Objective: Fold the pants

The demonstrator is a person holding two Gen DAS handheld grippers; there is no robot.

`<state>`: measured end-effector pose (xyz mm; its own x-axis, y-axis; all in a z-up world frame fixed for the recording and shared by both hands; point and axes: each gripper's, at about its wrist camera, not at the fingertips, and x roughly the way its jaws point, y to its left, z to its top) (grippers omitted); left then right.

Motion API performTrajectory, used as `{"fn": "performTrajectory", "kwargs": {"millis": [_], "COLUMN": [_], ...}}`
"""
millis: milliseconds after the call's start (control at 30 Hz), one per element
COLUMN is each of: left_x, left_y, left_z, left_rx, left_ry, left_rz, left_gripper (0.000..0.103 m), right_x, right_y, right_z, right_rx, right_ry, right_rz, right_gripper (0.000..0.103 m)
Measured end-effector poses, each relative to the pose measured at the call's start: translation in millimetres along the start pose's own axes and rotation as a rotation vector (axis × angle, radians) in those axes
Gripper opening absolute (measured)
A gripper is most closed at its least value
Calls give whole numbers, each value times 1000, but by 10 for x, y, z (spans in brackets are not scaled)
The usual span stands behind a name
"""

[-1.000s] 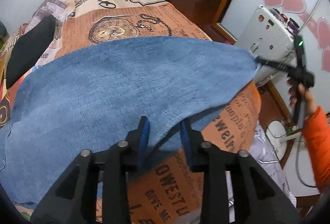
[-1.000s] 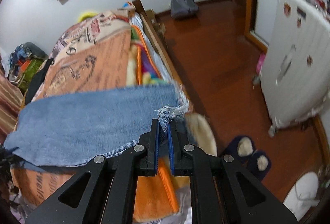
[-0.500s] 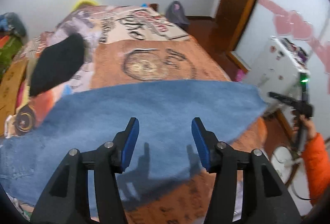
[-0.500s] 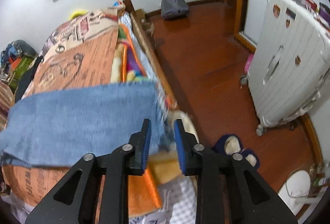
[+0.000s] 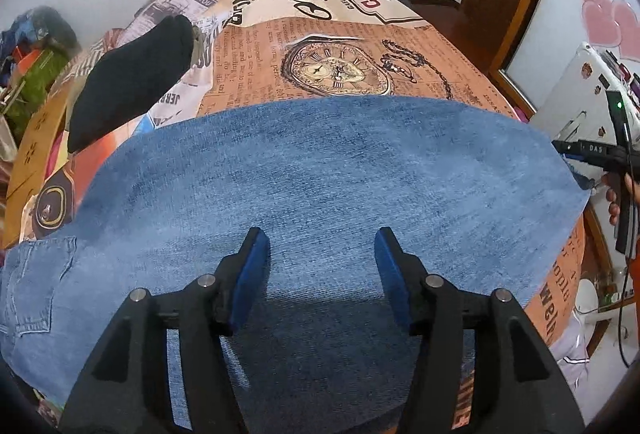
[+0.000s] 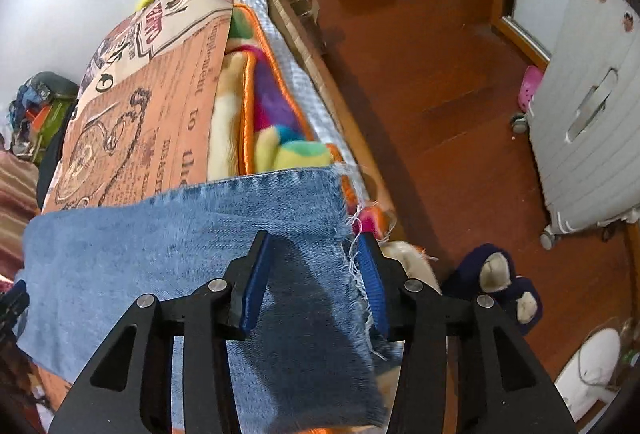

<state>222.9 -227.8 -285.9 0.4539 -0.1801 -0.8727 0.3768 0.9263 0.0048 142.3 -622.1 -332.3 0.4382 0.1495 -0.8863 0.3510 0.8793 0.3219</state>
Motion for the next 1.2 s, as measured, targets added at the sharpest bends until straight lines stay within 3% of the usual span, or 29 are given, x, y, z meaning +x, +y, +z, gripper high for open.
{"fn": "performTrajectory", "kwargs": {"millis": [100,333,433,500,533,567,633,833,900,933,1000,1033,1067,1200], "left_x": [8,17,15,13,12,10,13,13,12,12,10,11,12,11], "left_y": [4,-30,-32,-35,-39,-38,-41,-52,-55,-57,-55,-56,-59,-66], "left_z": [1,-4,-7,-11,-11,-13,-15,-23,-24,-24,-27,-26,-27,-27], "left_rx": [-9,-2,0,-1,-1,-1,-1,0,0,-1,-2,-2,-3,-6], "left_ry": [-6,-19,-21,-23,-24,-26,-29,-36,-37,-37,-38,-39,-40,-41], "left_rz": [-4,6,9,10,10,10,11,18,19,19,19,19,20,23], "left_gripper": [56,56,57,57,57,57,58,59,59,59,59,59,59,59], "right_x": [-57,-375,-520,-476,-425,-376,-281,-32,-31,-28,-35,-39,-46,-116], "right_y": [20,349,374,261,159,61,-98,-187,-135,-111,-61,-39,-27,15], "right_z": [-62,-71,13,125,172,190,186,-11,-65,-61,-60,-56,-57,-81], "right_rx": [2,-146,-146,-99,-59,-22,44,74,48,40,26,13,-6,-49], "right_ry": [-31,-175,-241,-235,-205,-177,-136,-18,-20,-22,-23,-27,-30,-71], "right_rz": [52,13,-21,-63,-68,-56,-30,63,96,104,111,97,81,53], "right_gripper": [7,4,4,8,18,36,51,51,47,37,33,24,8,5]}}
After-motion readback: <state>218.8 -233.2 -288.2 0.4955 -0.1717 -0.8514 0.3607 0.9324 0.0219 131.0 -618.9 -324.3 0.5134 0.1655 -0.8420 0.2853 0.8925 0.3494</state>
